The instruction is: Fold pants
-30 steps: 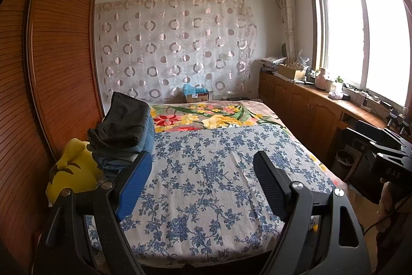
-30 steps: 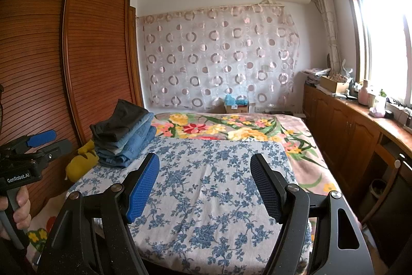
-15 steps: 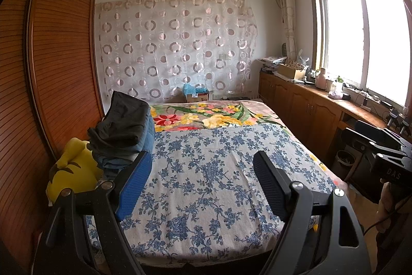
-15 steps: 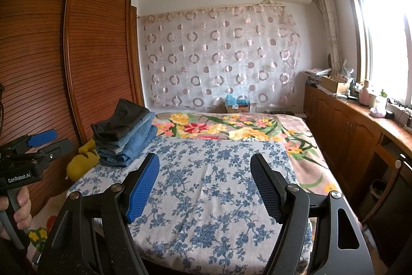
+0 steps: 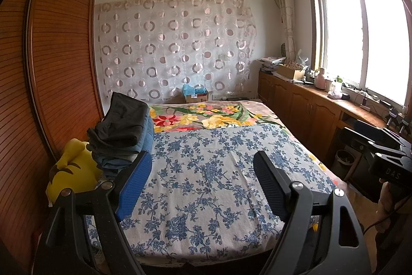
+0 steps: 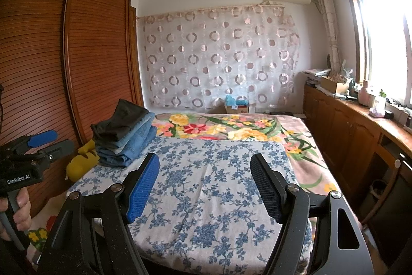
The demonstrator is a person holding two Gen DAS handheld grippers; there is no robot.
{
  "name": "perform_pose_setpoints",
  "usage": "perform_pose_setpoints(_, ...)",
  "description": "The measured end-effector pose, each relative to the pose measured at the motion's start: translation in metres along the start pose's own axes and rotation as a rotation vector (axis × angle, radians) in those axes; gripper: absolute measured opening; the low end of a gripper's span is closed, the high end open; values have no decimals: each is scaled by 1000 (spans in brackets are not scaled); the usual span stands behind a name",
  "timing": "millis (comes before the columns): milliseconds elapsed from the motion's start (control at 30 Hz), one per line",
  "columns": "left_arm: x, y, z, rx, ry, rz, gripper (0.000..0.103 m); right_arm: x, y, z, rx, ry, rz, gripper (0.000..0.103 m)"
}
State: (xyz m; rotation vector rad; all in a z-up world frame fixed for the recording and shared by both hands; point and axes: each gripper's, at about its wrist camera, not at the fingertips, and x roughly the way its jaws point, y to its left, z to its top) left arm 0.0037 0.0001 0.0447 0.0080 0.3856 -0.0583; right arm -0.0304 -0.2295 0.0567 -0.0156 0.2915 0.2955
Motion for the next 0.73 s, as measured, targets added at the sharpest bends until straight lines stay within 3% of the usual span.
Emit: perform_pose_setpoints(733, 0, 1, 0, 0, 1, 1, 82, -4, 0, -2, -4, -2, 1, 75)
